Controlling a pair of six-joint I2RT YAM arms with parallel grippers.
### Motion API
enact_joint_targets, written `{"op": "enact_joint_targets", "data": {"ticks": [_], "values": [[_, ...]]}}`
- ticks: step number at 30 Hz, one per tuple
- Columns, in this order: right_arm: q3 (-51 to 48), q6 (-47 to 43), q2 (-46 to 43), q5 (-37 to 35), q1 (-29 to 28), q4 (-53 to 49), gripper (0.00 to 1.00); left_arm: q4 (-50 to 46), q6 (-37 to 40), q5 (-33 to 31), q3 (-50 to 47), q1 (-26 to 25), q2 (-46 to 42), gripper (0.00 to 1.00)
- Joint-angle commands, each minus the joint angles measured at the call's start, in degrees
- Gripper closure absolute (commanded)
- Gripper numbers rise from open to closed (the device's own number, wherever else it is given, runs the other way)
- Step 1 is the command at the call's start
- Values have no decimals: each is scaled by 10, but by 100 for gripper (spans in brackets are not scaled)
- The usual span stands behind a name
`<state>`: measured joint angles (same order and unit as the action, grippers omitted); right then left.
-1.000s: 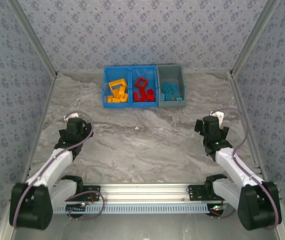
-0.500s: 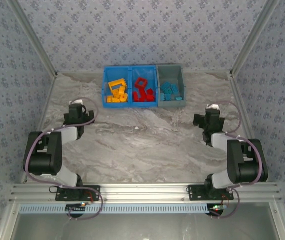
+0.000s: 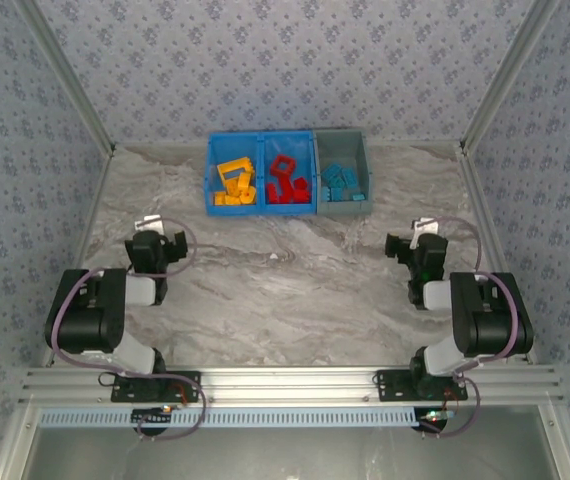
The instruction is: Sort the legos into containers by color
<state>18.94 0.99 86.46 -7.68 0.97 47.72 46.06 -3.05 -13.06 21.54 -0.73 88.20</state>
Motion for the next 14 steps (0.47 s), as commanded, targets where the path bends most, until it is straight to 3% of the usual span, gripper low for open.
{"op": "enact_joint_targets", "data": {"ticks": [1,14], "values": [[22,-6,6,-31,-7,5,0,19,-7,13,11,4,-6,0],[22,-7,7,-31,-7,11,0,24,-6,12,10,5,-5,1]]}}
